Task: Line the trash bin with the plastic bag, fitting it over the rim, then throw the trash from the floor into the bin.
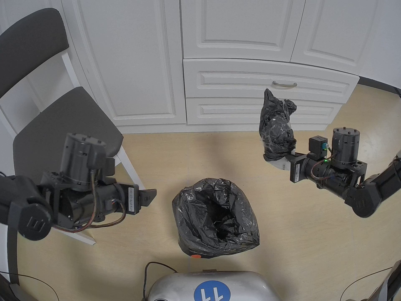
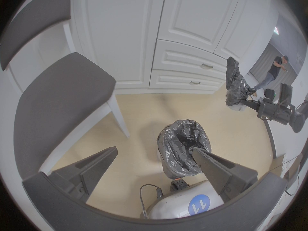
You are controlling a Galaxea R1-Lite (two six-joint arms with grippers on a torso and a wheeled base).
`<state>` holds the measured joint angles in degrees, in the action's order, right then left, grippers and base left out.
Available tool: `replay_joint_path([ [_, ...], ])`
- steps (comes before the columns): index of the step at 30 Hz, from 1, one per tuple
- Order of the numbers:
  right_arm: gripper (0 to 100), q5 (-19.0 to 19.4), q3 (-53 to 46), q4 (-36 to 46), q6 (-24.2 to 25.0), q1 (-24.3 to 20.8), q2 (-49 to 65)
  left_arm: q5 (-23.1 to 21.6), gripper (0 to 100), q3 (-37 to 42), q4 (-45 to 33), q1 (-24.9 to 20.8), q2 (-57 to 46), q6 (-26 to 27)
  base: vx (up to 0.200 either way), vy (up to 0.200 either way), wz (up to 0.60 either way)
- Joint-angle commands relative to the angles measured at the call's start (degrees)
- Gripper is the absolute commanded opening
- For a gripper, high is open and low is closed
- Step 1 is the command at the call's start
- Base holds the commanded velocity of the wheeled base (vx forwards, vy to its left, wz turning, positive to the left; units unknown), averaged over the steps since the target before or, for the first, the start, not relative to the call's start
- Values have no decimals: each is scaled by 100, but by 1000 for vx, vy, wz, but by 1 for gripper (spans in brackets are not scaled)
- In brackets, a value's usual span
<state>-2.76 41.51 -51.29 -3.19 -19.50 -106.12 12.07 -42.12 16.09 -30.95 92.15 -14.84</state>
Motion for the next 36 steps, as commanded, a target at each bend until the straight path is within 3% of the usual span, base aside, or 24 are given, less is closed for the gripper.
replay_joint_path([
  [1,0,-568,-530,-637,565,-1073,469,155,100,679,-1,10,-1067,7,0,0,0],
  [5,0,-1175,-556,-743,1480,-2057,-225,1140,100,1144,17,10,-1287,42,0,0,0],
  [8,0,-1307,-503,-910,1972,-2330,-761,1289,100,1303,78,63,-1463,25,0,0,0],
  [10,0,-1289,-521,-1630,2376,-2506,-1508,1157,100,1391,228,204,-1577,42,0,0,0],
  [14,0,-1254,-565,-3406,2394,-2532,-2739,938,100,1382,333,441,-1577,95,0,0,0],
  [16,0,-1219,-503,-3871,2376,-2523,-3336,823,100,1355,342,511,-1560,95,0,0,0],
  [23,0,-999,-11,-3871,2490,-2444,-3987,700,100,1373,474,775,-1595,359,0,0,0],
  [30,0,-999,349,-3871,2886,-2400,-4145,692,100,1382,500,836,-1560,359,0,0,0],
  [36,0,-981,472,-3871,2895,-2277,-4321,692,100,1382,500,942,-1551,359,0,0,0],
])
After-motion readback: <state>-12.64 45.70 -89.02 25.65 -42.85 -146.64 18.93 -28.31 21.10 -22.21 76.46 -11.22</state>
